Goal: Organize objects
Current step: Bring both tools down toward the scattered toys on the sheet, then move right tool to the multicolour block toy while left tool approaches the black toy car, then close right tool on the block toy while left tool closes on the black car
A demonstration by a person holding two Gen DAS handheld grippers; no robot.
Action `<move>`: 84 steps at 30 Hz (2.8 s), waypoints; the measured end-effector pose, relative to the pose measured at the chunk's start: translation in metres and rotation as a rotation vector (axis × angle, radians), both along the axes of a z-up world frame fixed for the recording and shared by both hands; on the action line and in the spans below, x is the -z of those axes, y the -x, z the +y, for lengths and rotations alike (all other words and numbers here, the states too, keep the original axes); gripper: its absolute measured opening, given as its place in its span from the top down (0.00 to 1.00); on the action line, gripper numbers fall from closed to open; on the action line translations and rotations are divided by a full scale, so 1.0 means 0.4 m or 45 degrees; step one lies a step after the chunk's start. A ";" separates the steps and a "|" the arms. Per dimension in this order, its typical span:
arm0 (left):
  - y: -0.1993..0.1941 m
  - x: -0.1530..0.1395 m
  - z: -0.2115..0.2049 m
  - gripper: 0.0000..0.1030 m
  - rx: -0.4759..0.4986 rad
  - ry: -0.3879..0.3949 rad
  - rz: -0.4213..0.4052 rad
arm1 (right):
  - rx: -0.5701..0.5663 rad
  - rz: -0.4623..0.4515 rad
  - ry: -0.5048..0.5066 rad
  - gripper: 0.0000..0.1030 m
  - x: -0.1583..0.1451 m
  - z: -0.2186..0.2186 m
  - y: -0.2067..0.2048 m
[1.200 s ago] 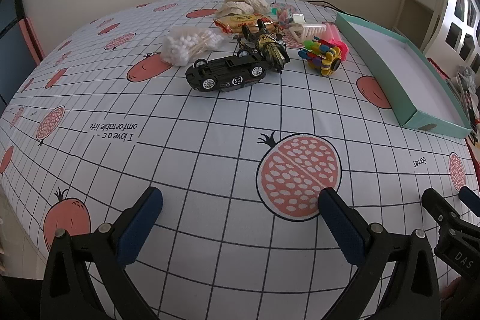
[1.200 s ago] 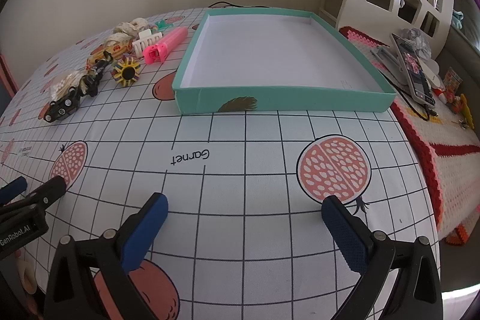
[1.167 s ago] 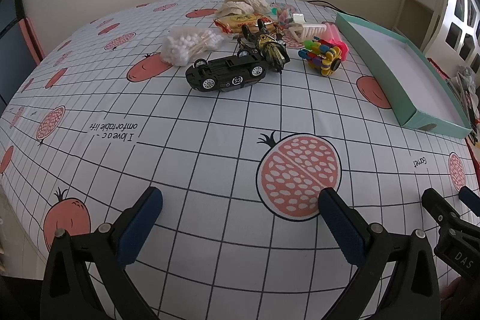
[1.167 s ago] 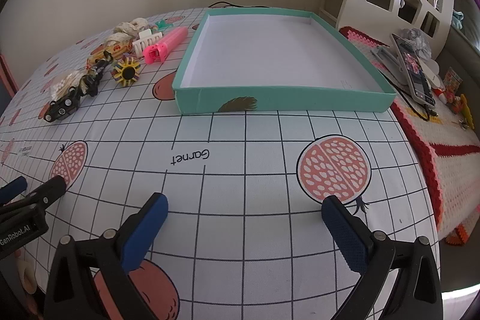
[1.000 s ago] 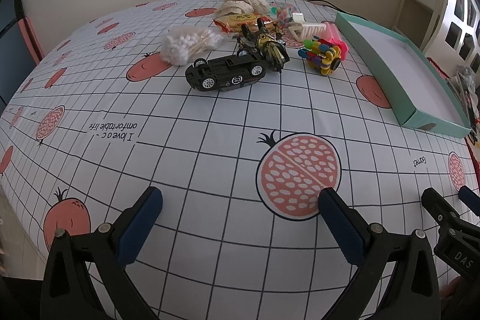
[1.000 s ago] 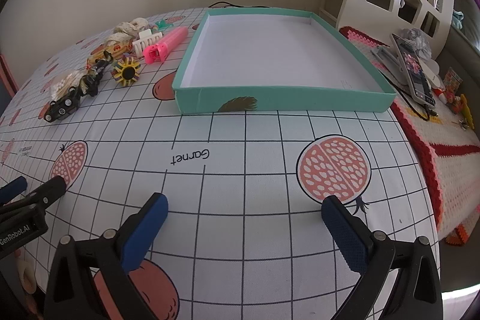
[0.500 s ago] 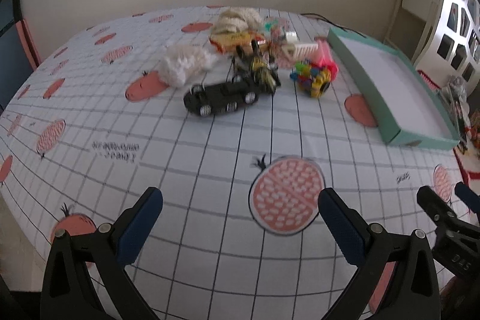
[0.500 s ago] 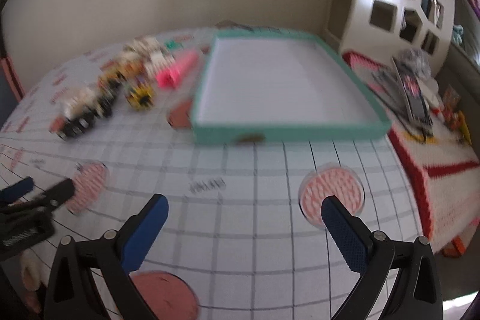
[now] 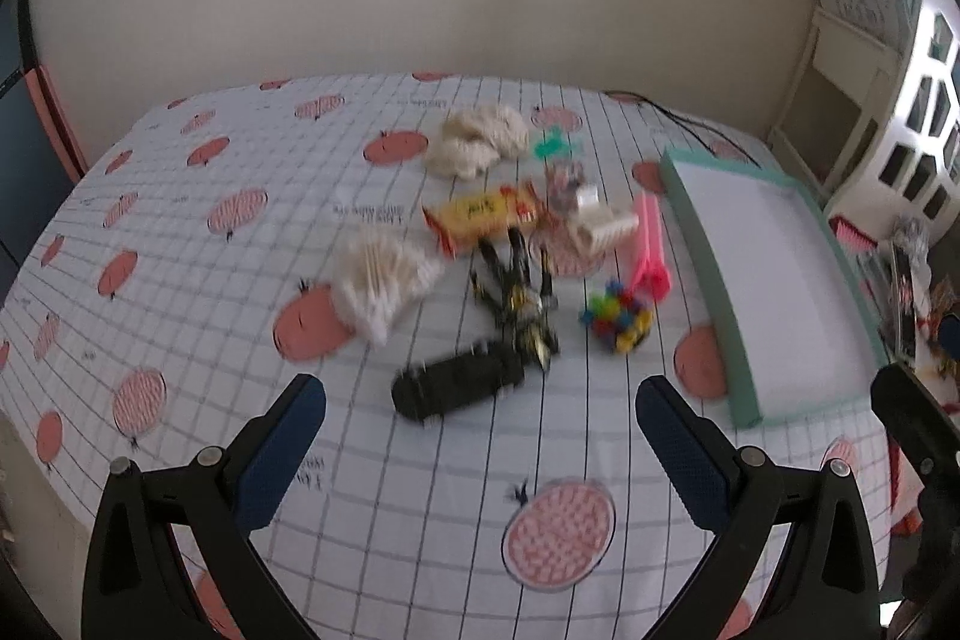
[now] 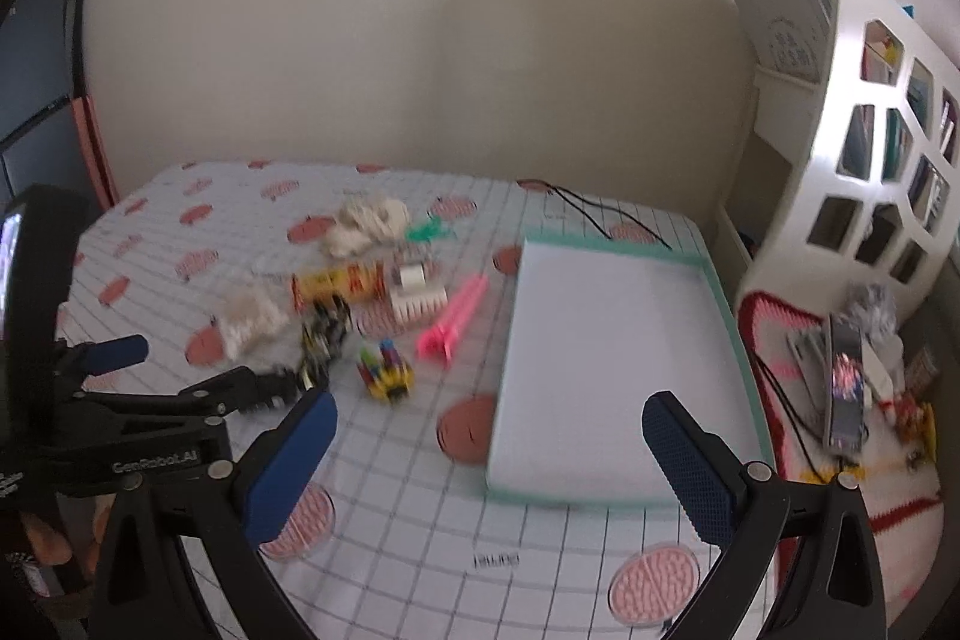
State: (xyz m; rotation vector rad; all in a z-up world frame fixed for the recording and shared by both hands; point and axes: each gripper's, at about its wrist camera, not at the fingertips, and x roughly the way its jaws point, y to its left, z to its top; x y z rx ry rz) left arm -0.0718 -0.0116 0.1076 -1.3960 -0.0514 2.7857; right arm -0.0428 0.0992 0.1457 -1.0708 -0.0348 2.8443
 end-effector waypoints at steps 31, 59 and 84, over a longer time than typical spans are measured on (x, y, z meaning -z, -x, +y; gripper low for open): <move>0.224 0.095 -0.102 0.00 -0.086 -0.005 -0.204 | -0.128 -0.385 0.064 0.20 0.194 -0.059 0.329; 0.180 0.157 -0.104 0.22 0.054 -0.088 -0.374 | -0.081 -0.547 0.321 0.52 0.301 -0.079 0.368; 0.160 0.207 0.012 0.27 0.343 0.193 -0.418 | -0.106 -0.589 0.254 0.55 0.325 -0.099 0.370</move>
